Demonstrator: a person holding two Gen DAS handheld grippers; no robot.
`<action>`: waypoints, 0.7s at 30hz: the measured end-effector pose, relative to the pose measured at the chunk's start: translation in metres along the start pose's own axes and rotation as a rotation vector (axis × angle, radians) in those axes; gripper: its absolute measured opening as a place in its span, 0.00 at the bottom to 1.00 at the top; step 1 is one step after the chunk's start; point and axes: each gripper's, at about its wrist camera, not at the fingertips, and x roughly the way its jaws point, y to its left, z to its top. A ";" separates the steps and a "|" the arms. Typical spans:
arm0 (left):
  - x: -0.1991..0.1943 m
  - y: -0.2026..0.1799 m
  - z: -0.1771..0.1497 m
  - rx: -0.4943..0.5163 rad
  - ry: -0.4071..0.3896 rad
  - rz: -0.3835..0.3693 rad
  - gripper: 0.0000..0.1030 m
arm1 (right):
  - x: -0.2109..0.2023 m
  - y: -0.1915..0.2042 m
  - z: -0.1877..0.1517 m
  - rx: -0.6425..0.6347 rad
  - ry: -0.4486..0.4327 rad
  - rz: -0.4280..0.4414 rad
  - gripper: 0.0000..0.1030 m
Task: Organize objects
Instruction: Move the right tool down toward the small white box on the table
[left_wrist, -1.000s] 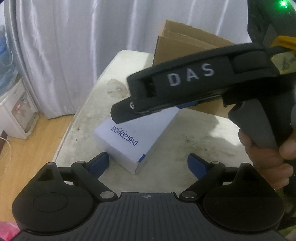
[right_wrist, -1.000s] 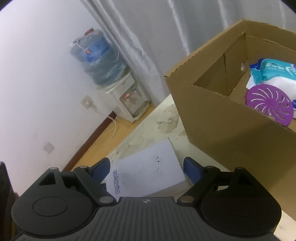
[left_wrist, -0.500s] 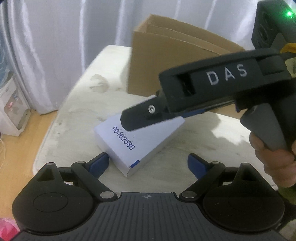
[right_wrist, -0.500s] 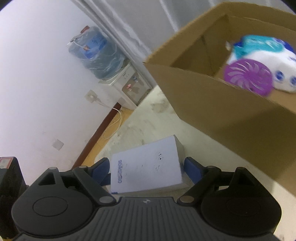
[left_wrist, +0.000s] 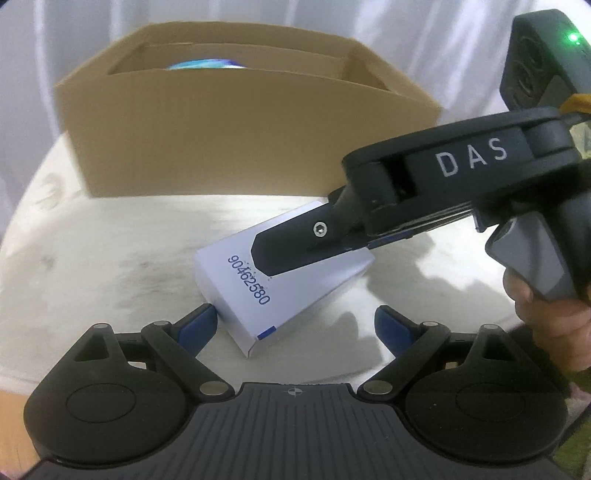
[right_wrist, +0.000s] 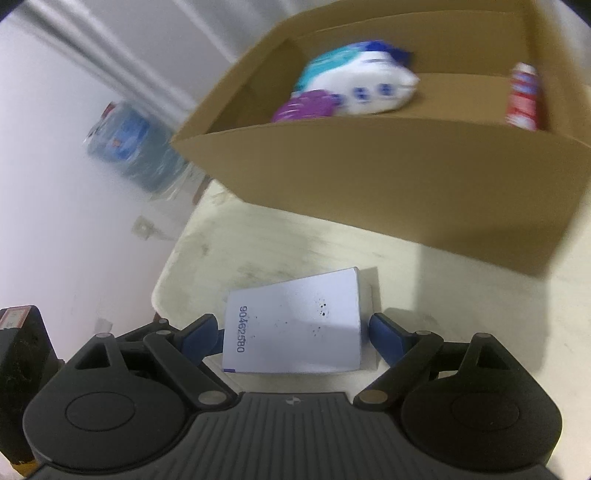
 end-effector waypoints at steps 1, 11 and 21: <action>0.001 -0.006 0.000 0.014 0.005 -0.011 0.90 | -0.005 -0.004 -0.004 0.014 -0.007 -0.009 0.90; 0.016 -0.008 0.007 0.032 0.043 -0.017 0.94 | -0.006 -0.031 -0.015 0.162 -0.030 0.013 0.90; 0.025 -0.007 0.001 0.007 0.021 -0.012 1.00 | -0.005 -0.039 -0.024 0.187 -0.071 0.086 1.00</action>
